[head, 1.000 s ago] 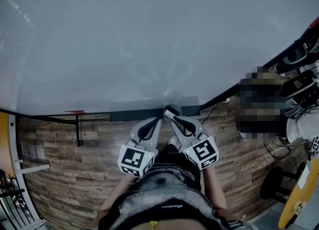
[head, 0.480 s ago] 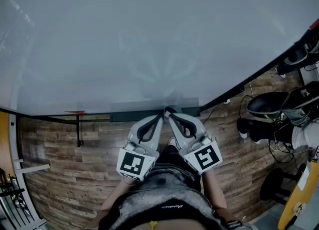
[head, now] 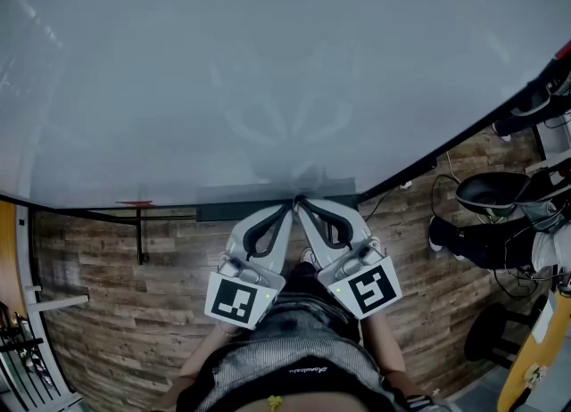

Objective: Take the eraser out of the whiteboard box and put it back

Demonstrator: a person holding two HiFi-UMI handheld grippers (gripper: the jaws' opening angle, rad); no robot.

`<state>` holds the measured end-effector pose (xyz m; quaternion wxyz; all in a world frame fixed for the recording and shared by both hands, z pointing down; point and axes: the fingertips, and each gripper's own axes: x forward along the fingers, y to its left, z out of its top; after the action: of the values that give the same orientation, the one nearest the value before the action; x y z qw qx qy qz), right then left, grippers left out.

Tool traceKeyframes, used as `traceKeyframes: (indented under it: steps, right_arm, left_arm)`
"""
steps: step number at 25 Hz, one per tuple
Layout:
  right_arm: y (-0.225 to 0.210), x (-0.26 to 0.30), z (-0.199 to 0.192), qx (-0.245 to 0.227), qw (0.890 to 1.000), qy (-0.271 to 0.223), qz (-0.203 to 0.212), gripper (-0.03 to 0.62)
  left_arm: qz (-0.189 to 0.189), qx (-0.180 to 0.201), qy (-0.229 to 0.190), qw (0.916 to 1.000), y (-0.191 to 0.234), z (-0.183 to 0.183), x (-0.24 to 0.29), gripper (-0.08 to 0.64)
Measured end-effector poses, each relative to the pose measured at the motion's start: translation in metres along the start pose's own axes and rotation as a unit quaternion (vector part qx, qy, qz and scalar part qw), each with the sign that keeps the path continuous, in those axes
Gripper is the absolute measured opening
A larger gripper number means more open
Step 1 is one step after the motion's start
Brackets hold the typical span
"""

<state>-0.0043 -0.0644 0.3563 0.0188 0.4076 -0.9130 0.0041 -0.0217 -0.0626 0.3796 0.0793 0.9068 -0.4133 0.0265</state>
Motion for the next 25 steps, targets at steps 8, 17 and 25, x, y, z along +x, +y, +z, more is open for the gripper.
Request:
traceKeyframes:
  steps: [8,17,25]
  right_arm:
    - [-0.0013,0.0028,-0.0026,-0.006,1.0,0.003,-0.004,0.002]
    - [-0.0063,0.0029,-0.0058,-0.006,1.0,0.012,-0.004,0.002]
    - [-0.0035,0.0046,-0.0085,-0.01,1.0,0.022,0.0,0.002]
  left_arm:
    - [0.0,0.009,-0.003,1.0,0.0006,0.001,-0.0015,0.0]
    - [0.002,0.013,0.001,0.9999,0.001,0.001,0.0033,0.0]
    - [-0.001,0.011,0.001,0.9999,0.0011,0.0011,0.0036,0.0]
